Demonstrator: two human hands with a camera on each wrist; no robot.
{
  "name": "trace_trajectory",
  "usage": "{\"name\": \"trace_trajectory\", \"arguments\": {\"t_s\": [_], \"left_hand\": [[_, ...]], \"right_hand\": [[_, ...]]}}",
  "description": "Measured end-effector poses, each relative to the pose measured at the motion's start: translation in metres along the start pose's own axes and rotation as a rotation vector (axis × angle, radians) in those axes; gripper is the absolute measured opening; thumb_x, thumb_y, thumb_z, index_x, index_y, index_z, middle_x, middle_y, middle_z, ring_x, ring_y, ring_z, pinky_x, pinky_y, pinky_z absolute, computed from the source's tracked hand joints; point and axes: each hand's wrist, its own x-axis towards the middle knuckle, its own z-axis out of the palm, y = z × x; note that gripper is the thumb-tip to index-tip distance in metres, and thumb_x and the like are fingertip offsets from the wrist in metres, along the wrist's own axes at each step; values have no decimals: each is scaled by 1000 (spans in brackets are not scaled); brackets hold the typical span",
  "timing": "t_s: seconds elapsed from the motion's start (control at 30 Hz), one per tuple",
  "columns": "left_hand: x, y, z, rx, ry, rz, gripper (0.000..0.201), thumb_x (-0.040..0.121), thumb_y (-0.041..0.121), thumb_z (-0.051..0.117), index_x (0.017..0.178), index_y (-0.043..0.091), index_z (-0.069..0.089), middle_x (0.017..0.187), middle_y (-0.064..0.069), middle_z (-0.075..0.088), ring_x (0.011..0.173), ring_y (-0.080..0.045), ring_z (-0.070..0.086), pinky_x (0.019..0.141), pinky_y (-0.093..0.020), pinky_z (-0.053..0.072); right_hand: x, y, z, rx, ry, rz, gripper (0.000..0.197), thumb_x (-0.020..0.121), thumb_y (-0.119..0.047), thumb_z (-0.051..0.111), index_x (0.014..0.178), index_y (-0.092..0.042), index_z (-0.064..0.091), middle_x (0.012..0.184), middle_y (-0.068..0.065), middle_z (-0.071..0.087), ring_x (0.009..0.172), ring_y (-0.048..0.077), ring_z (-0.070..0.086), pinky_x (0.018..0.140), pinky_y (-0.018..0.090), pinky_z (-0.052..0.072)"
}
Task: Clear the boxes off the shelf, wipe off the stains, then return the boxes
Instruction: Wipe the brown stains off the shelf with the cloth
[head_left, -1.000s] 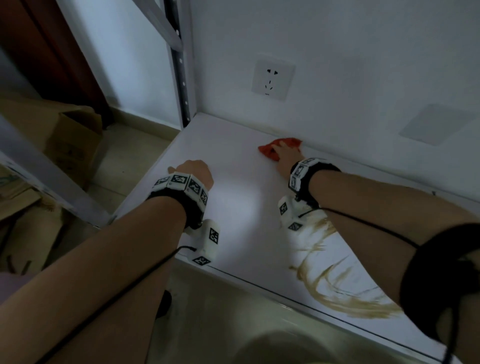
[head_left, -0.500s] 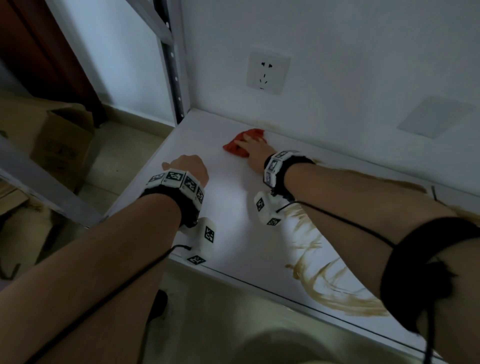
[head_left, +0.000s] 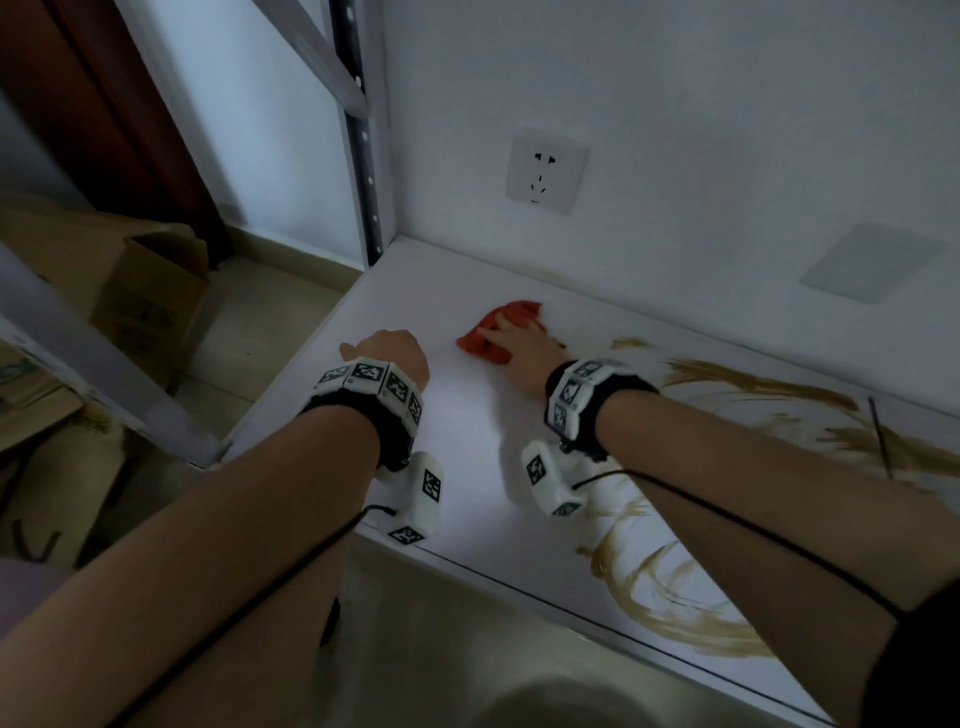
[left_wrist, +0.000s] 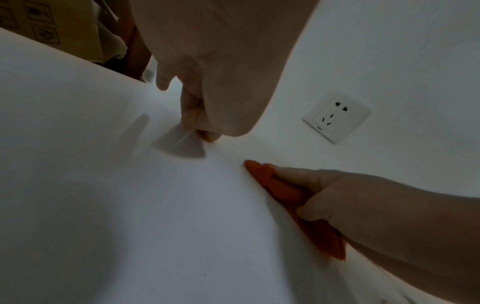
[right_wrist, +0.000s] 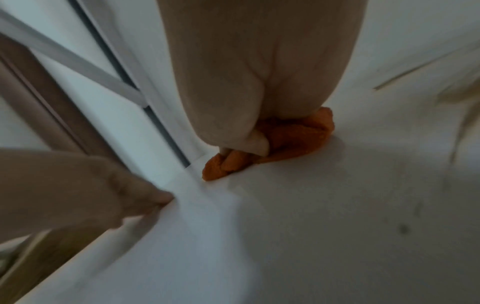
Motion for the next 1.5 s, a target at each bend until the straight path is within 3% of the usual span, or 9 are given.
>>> {"name": "trace_trajectory", "arguments": {"t_s": [0.3, 0.37, 0.5, 0.67, 0.87, 1.03, 1.1, 1.23, 1.5], "left_hand": [[1, -6, 2, -16, -85, 42, 36, 94, 11, 37, 124, 12, 57, 130, -12, 54, 120, -29, 51, 109, -45, 33], [1, -10, 6, 1, -93, 58, 39, 95, 10, 34, 131, 9, 50, 135, -13, 50, 125, -29, 47, 110, -50, 31], [-2, -12, 12, 32, -96, 52, 52, 100, 12, 30, 150, 9, 19, 150, -14, 32, 136, -30, 33, 114, -52, 23], [0, -9, 15, 15, -108, 40, 54, 99, 11, 29, 151, 8, 17, 149, -14, 33, 137, -29, 32, 114, -54, 20], [-5, -13, 12, 21, -89, 83, 52, 99, 13, 27, 151, 12, 19, 153, -7, 28, 139, -24, 29, 114, -55, 15], [-11, -15, 6, 14, 26, 104, 42, 96, 13, 35, 135, 16, 49, 141, -5, 47, 131, -22, 41, 117, -46, 14], [-14, -17, 4, 39, 41, 129, 40, 96, 13, 36, 133, 16, 51, 139, -5, 48, 130, -22, 42, 117, -45, 15], [-20, -21, 8, 143, 8, 159, 38, 96, 14, 35, 129, 17, 54, 138, -5, 49, 129, -22, 44, 116, -43, 17], [-30, -20, 11, 127, 3, 168, 39, 95, 16, 38, 130, 18, 53, 135, -3, 52, 126, -21, 48, 116, -43, 17]], "right_hand": [[-30, -9, 28, -28, -32, -338, 56, 90, -7, 54, 143, -19, 38, 156, 8, 22, 145, 27, 15, 116, 32, 5], [-26, 14, 20, -28, -11, -244, 56, 92, -8, 51, 145, -19, 35, 157, 8, 19, 145, 25, 15, 115, 29, 4], [-13, 51, 11, 16, 28, 45, 58, 96, -2, 35, 149, -24, 23, 159, 5, 8, 147, 28, 8, 120, 39, 3], [-15, 28, 7, -25, -47, 192, 63, 97, -8, 34, 151, -30, 11, 160, -1, -4, 146, 32, -1, 119, 47, 4], [-35, -19, 18, -98, -80, -97, 56, 99, -20, 40, 150, -28, 18, 160, 2, 2, 146, 32, 3, 118, 43, 4], [-49, -16, 33, 13, -45, -309, 53, 94, -16, 54, 144, -17, 37, 157, 5, 20, 146, 25, 13, 116, 28, 3], [-52, 1, 28, 36, -49, -254, 57, 92, -14, 56, 145, -15, 34, 157, 6, 19, 146, 25, 13, 116, 27, 3], [-48, 31, 12, -24, -120, 5, 63, 97, -17, 46, 151, -19, 12, 159, 6, -1, 147, 28, 3, 119, 42, 4], [-41, 1, 10, -15, -114, 190, 64, 96, -12, 38, 152, -26, 9, 160, -1, -6, 146, 33, -1, 118, 47, 7]]}}
